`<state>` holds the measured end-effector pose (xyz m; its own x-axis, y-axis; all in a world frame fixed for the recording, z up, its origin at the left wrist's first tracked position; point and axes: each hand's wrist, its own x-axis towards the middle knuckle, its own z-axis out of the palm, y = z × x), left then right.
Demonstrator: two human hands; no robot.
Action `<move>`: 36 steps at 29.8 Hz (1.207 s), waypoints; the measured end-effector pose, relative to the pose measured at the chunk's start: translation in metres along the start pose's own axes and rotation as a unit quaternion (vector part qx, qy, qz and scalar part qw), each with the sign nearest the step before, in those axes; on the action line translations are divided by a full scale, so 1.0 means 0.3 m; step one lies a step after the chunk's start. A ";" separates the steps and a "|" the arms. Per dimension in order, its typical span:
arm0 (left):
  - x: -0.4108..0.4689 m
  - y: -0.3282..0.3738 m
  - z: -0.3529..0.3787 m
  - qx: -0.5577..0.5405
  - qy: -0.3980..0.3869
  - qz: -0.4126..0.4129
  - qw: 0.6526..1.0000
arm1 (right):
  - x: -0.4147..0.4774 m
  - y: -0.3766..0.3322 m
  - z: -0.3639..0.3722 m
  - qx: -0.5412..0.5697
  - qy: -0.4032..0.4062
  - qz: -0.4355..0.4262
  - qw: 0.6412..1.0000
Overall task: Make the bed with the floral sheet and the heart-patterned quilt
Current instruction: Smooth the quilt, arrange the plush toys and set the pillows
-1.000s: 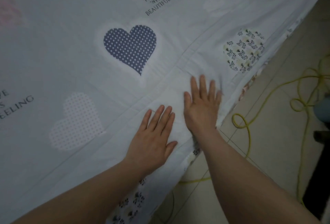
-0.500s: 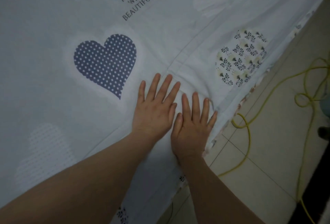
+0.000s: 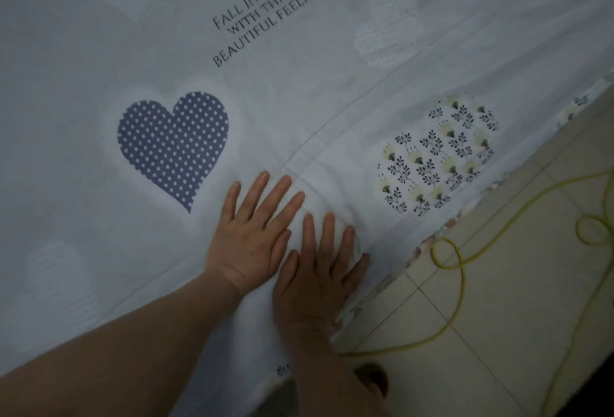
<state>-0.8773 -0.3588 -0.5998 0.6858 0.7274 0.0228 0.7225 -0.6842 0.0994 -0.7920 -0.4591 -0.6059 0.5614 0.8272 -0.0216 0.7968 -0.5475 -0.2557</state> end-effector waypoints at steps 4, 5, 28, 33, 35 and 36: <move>-0.009 0.014 0.008 0.000 0.006 0.003 1.000 | -0.003 0.010 -0.014 0.006 -0.022 -0.006 1.000; -0.007 0.019 0.007 -0.002 0.009 0.004 1.000 | -0.002 0.016 -0.017 0.009 -0.026 -0.008 1.000; 0.350 0.362 -0.133 -0.181 0.008 -0.025 0.983 | 0.437 0.325 -0.373 0.277 0.032 0.268 0.922; 0.367 0.484 -0.028 -0.048 -0.074 0.000 0.996 | 0.381 0.462 -0.333 0.193 -0.001 0.236 0.952; 0.379 0.491 -0.053 -0.052 -0.049 -0.017 0.997 | 0.419 0.454 -0.346 0.187 -0.010 0.216 0.958; 0.398 0.497 -0.065 -0.056 -0.027 -0.015 0.998 | 0.451 0.459 -0.355 0.178 0.007 0.211 0.961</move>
<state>-0.6894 -0.3727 -0.5628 0.6693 0.7422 -0.0357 0.7311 -0.6492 0.2098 -0.5825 -0.4361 -0.5411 0.8234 0.5372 -0.1830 0.3717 -0.7541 -0.5415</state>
